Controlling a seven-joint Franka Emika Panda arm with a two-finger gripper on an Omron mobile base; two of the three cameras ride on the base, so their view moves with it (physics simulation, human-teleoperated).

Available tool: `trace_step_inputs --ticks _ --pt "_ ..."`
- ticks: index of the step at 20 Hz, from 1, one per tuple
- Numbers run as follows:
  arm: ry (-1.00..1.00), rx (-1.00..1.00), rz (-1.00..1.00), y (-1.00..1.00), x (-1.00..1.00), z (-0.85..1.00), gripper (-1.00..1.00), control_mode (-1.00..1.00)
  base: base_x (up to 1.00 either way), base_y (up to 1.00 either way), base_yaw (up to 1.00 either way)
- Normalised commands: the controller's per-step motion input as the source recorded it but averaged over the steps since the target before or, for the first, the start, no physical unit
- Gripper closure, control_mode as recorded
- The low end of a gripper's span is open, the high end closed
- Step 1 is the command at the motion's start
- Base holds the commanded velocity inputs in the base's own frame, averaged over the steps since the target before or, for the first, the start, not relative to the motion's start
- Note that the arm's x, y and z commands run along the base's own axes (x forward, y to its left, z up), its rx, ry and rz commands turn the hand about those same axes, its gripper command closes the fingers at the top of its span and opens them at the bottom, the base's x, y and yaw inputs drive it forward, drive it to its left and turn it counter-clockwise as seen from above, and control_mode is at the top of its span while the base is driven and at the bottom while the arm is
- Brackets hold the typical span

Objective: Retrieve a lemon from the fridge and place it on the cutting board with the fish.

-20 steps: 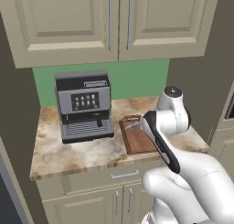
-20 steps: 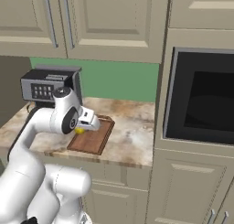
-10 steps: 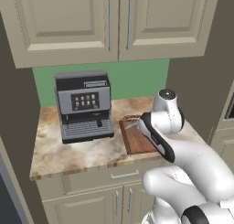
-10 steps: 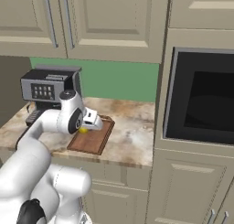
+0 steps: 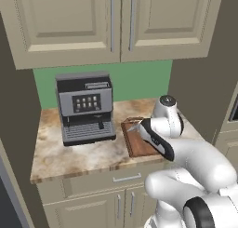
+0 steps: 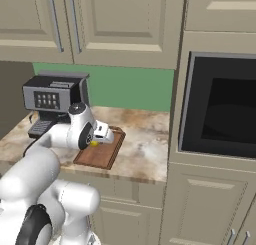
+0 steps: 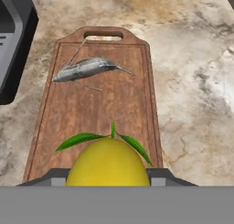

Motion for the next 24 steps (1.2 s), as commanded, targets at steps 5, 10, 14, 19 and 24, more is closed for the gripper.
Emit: trace_step_inputs --ticks 5,10,14,19,24 --pt "0.0 0.0 0.0 0.0 0.27 -0.23 1.0 -1.0 0.0 0.0 0.0" --pt "0.0 0.0 0.0 0.0 0.3 -0.17 1.0 -1.0 0.0 0.0 0.0" --pt "0.0 0.0 0.0 0.0 0.27 -0.09 1.0 -1.0 0.0 0.0 0.0" --pt "0.0 0.0 0.0 0.0 0.22 -0.05 1.0 -1.0 0.0 0.0 0.0" --pt "0.02 0.0 0.0 0.0 0.1 -0.04 1.0 -1.0 0.0 0.0 0.0"
